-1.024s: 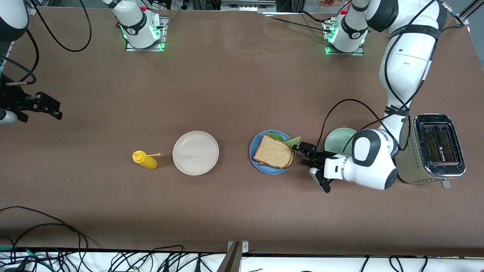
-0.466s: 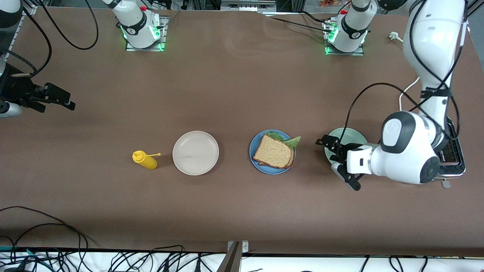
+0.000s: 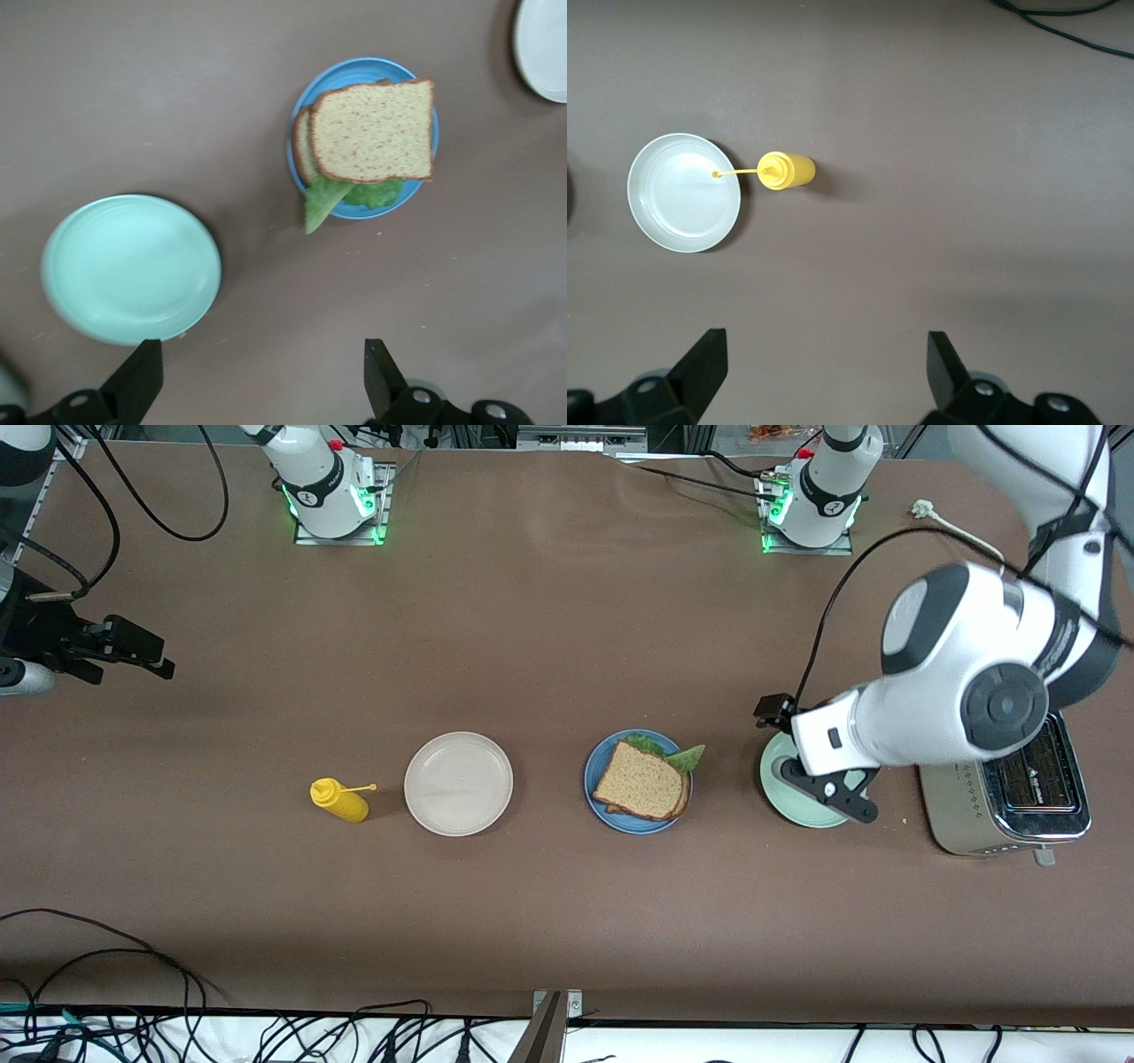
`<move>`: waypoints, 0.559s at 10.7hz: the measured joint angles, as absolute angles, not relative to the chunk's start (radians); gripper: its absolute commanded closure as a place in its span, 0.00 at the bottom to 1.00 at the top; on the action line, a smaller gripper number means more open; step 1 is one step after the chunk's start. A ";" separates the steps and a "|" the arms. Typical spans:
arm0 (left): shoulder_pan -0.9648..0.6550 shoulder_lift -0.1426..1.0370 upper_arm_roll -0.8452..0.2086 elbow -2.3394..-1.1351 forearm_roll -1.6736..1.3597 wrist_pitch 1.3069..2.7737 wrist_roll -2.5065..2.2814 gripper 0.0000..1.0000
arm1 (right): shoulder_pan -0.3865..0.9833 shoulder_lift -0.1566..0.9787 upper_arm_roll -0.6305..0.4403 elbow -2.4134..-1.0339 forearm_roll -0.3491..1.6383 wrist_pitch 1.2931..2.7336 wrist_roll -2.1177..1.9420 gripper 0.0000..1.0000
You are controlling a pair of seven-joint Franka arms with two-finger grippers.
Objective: Make sandwich in blue plate with both arms
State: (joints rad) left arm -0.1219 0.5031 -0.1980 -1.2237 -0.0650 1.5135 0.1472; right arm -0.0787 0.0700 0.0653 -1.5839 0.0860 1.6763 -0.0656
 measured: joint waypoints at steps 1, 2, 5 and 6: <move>-0.134 0.458 -0.197 -1.224 -0.026 1.500 0.119 0.00 | -0.079 0.069 0.065 -1.584 0.072 1.675 -0.066 0.00; -0.141 0.398 -0.193 -1.242 -0.013 1.481 0.106 0.00 | -0.079 0.068 0.065 -1.584 0.057 1.672 -0.066 0.00; -0.115 0.145 -0.159 -1.469 -0.004 1.535 0.089 0.00 | -0.079 0.066 0.065 -1.583 0.028 1.660 -0.066 0.00; -0.078 0.060 -0.156 -1.556 -0.004 1.583 0.091 0.00 | -0.079 0.066 0.064 -1.583 0.019 1.660 -0.066 0.00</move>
State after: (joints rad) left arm -0.0778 0.0598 -0.1558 -1.5563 -0.0036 1.5832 0.0906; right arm -0.0794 0.0661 0.0638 -1.5828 0.0195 1.6595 -0.0657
